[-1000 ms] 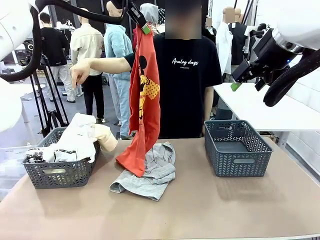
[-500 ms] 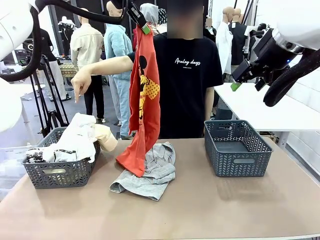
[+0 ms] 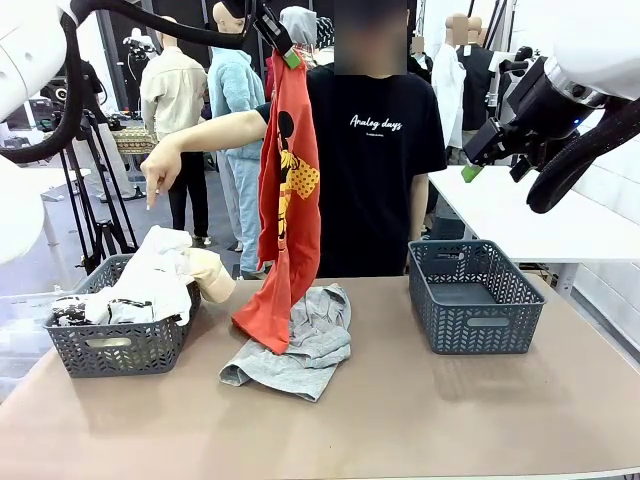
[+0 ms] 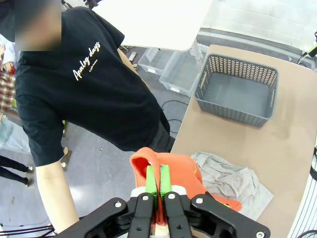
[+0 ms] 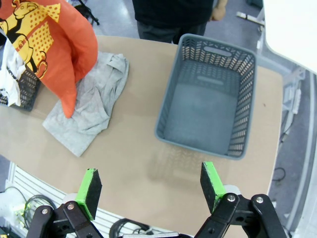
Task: Sort the tops and bottoms.
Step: Sort the clothes according to human instructions.
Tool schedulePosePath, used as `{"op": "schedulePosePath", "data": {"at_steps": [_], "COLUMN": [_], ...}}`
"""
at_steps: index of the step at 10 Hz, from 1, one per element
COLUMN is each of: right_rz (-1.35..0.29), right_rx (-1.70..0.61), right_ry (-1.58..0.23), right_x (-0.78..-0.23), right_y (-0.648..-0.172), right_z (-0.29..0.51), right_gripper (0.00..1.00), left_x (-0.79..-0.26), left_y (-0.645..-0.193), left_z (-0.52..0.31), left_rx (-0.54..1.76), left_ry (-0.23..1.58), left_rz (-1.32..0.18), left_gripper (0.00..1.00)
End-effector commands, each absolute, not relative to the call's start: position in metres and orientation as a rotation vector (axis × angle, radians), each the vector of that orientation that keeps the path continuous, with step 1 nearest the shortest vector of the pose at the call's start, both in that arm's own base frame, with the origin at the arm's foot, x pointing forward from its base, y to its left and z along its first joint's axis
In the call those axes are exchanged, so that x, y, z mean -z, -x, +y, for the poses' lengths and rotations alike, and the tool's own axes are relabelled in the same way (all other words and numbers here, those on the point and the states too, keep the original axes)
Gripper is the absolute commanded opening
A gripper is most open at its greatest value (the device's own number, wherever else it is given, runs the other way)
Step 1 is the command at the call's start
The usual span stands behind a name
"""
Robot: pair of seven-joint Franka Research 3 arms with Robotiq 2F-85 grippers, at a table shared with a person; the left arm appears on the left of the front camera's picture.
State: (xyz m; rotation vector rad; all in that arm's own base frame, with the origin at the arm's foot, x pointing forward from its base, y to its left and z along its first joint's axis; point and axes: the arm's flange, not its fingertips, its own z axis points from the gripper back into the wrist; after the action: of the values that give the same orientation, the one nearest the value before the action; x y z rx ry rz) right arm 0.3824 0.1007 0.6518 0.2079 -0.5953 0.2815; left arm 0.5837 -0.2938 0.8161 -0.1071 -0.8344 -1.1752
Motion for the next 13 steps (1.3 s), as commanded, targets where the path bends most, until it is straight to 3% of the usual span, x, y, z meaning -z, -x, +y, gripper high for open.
{"op": "schedulePosePath", "data": {"at_steps": [1,5,9,13], "right_rz": [-0.587,-0.587,-0.587,-0.587], "right_rx": [-0.268,-0.268,-0.268,-0.268], "right_ry": [-0.206,-0.206,-0.206,-0.206], "right_x": [-0.649,-0.649,-0.649,-0.649], "right_y": [-0.380,-0.380,-0.380,-0.380], "right_z": [0.100,0.100,0.100,0.100], "right_gripper": [1.00,1.00,1.00,1.00], "left_x": [-0.821,-0.816,-0.894,-0.963], "left_y": [-0.581,-0.584,-0.593,-0.576], "left_z": [-0.294,-0.294,-0.199,-0.125], "left_rx": [1.165,1.175,1.152,1.078], "left_ry": [0.110,0.107,-0.143,-0.269], "left_rz": [-0.846,-0.834,-0.874,-0.945], "left_gripper": [0.00,0.00,0.00,0.00]}}
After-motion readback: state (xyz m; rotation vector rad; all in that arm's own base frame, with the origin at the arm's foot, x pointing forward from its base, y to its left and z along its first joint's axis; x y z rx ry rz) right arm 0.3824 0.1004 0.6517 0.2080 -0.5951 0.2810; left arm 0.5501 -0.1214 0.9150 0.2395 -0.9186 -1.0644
